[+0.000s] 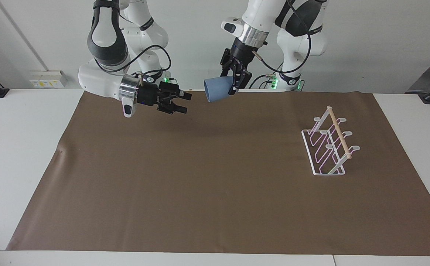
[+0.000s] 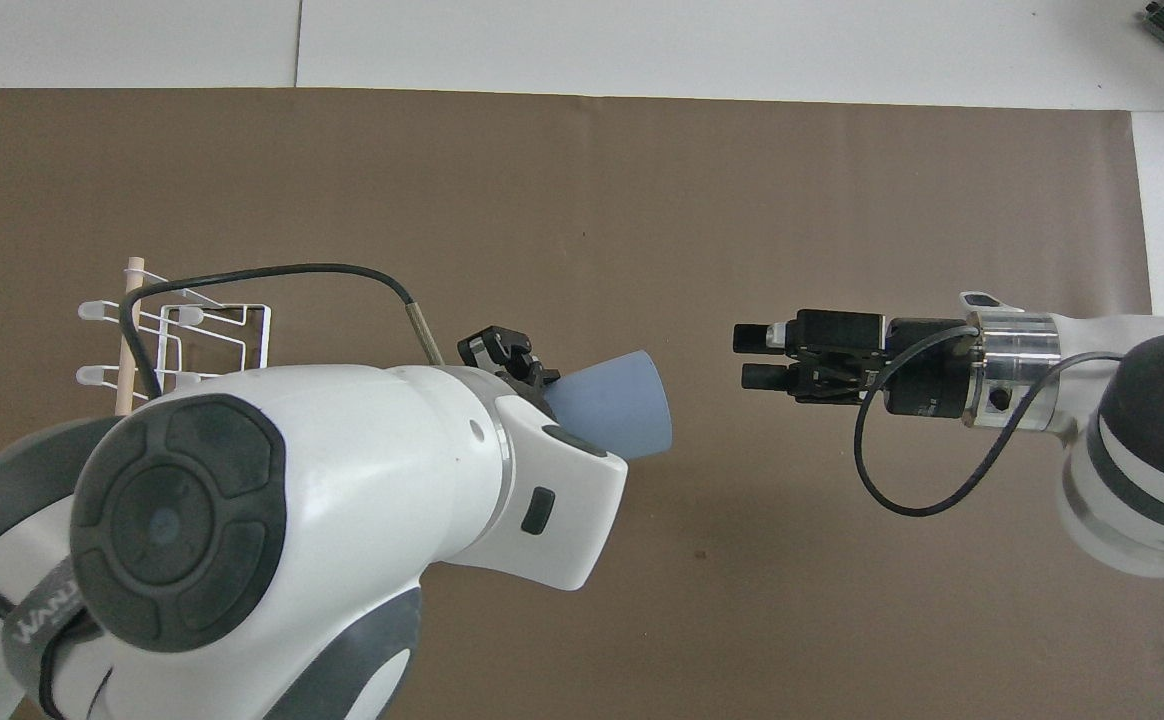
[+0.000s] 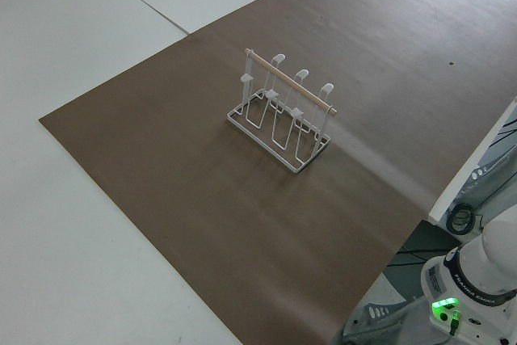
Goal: Hang cup on cup holder
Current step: 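Grasp the cup with the left gripper while the right gripper releases, then carry the cup toward the rack while the right gripper withdraws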
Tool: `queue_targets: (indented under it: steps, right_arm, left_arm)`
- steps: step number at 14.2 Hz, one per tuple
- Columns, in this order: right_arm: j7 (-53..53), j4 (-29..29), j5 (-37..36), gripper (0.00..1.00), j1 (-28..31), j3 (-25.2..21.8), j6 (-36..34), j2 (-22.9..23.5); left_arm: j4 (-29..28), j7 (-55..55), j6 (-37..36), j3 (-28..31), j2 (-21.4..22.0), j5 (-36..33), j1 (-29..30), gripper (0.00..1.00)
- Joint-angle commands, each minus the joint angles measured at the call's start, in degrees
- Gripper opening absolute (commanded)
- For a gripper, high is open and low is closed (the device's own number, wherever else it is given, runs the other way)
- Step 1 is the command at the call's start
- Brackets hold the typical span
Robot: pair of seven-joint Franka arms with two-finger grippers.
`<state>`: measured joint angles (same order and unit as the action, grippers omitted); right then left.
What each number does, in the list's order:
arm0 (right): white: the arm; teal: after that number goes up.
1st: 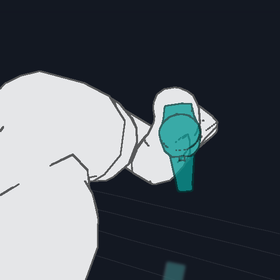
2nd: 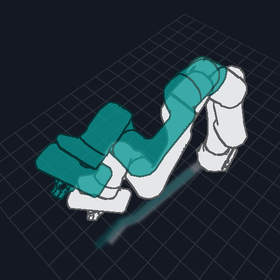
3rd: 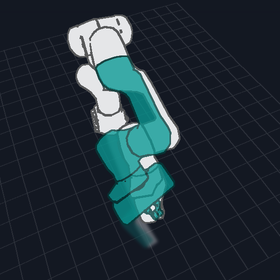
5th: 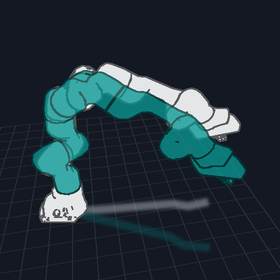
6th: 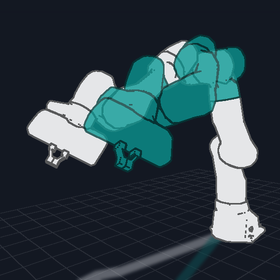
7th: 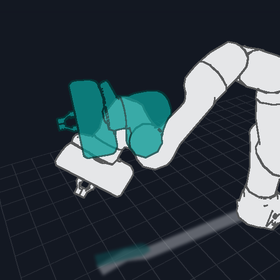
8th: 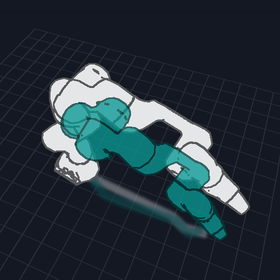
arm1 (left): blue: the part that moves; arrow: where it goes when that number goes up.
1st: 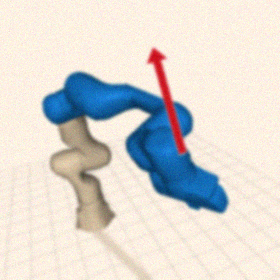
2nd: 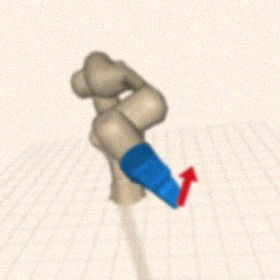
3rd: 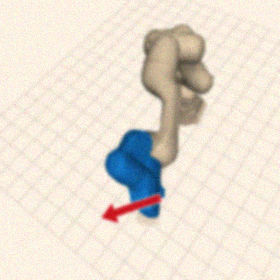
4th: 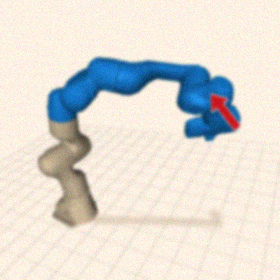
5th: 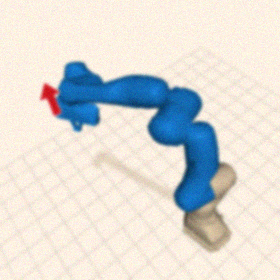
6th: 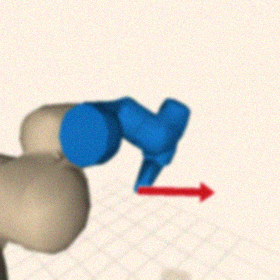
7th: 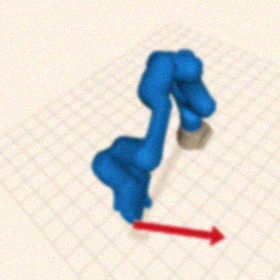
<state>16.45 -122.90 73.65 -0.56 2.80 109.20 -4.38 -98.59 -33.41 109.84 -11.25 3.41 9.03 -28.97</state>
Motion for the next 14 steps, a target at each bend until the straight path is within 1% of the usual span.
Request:
queue_targets:
  steps: [1,3,5,8,9,10,11,12,13,14]
  right_arm:
    - [-3.2,1.8,-13.6,1.0,0.6,0.3,4.2,-0.6]
    - [-6.1,2.4,-26.1,1.0,0.1,0.5,7.6,-0.5]
    - [-6.6,2.5,-38.4,1.0,-0.1,0.5,10.6,-0.5]
    - [-6.6,4.7,-57.6,1.0,0.5,0.4,11.3,-0.5]
    - [-6.6,6.0,-62.6,1.0,0.6,0.3,10.9,-0.6]
    - [-6.6,7.2,-65.7,1.0,0.9,0.1,10.4,-0.6]
    - [-6.6,8.2,-67.2,1.0,1.9,0.1,10.2,-1.0]
    - [-6.7,9.1,-67.6,1.0,2.5,0.0,9.6,-1.3]
    - [-7.3,11.3,-67.6,1.0,3.1,-0.1,7.4,-1.4]
    - [-9.1,14.8,-67.6,1.0,4.3,-0.1,3.6,-1.2]
  left_arm:
    - [-0.6,0.8,-7.6,0.7,1.7,-6.5,1.3,0.0]
    - [-1.3,0.7,-12.1,0.6,2.0,-10.2,3.3,0.0]
    - [-1.9,0.5,-14.3,0.6,1.2,-14.0,5.8,0.0]
    - [-5.4,-0.2,-16.7,0.6,1.2,-23.6,6.3,0.0]
    - [-5.8,-3.0,-17.4,0.6,0.3,-27.5,6.9,0.0]
    - [-6.0,-6.4,-18.9,0.6,-1.3,-33.2,7.2,0.0]
    - [-6.4,-9.9,-19.8,0.5,-2.2,-38.9,7.2,0.0]
    - [-6.5,-12.3,-20.0,0.6,-3.4,-41.6,7.3,0.0]
    - [-6.5,-13.4,-20.1,0.6,-3.8,-44.2,7.4,0.0]
    - [-6.7,-13.4,-20.0,0.6,-4.5,-47.3,7.6,0.0]
